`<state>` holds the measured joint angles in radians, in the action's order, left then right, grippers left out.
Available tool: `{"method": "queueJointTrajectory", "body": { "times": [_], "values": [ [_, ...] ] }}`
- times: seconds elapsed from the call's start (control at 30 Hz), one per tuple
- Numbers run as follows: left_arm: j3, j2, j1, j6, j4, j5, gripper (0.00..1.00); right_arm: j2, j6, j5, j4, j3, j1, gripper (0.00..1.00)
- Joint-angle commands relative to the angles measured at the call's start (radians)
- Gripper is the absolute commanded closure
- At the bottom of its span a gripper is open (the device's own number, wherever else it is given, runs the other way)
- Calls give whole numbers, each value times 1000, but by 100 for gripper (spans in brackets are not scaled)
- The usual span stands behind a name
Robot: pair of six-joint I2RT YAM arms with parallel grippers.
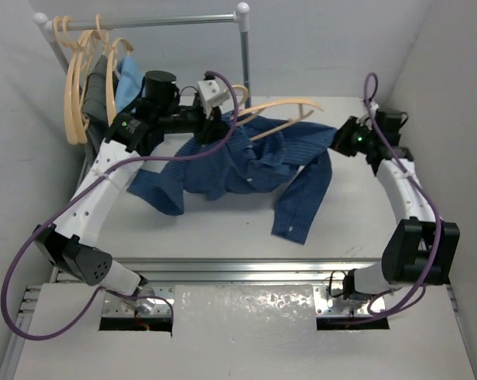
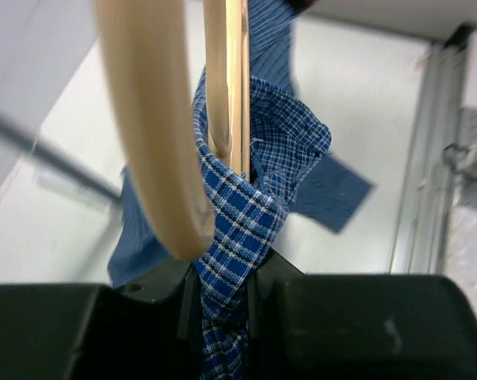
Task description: Place the shirt on the hanger
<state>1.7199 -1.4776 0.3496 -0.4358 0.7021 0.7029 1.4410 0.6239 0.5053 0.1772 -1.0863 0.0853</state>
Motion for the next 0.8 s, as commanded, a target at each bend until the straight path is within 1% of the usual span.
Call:
{"method": "queueJointTrajectory", "body": {
  "times": [0.0,0.03,0.07,0.13,0.17,0.23,0.33,0.5,0.57,0.6,0.63,0.67,0.7,0.77],
  "values": [
    [24,56,63,153,-249,0,100,21,-98,42,240,-192,60,95],
    [21,50,71,195,-262,-8,100,35,-125,73,269,-220,85,69],
    [1,45,80,209,-291,-23,100,48,-138,90,297,-248,96,56],
    [-32,37,95,247,-322,-49,100,70,-162,108,355,-299,105,35],
    [-78,33,95,264,-358,-72,100,70,-165,122,363,-305,106,32],
    [-152,30,95,296,-419,-109,100,50,-162,133,363,-310,106,27],
    [-203,22,97,315,-455,-138,100,0,-161,134,355,-291,106,25],
    [-227,7,98,235,-434,-103,100,-73,-214,225,320,-244,106,24],
    [-252,19,97,162,-418,-103,100,-94,-242,265,305,-235,105,25],
    [-261,23,97,129,-406,-94,100,-118,-253,289,259,-224,106,26],
    [-273,30,97,52,-394,-64,100,-129,-289,371,233,-221,102,27],
    [-295,40,98,5,-351,-45,100,-139,-312,403,202,-222,99,29],
    [-302,43,98,-80,-322,-14,100,-149,-388,417,208,-251,79,33],
    [-321,51,97,-133,-256,-5,100,-142,-479,395,278,-317,65,35]
  ]
}}
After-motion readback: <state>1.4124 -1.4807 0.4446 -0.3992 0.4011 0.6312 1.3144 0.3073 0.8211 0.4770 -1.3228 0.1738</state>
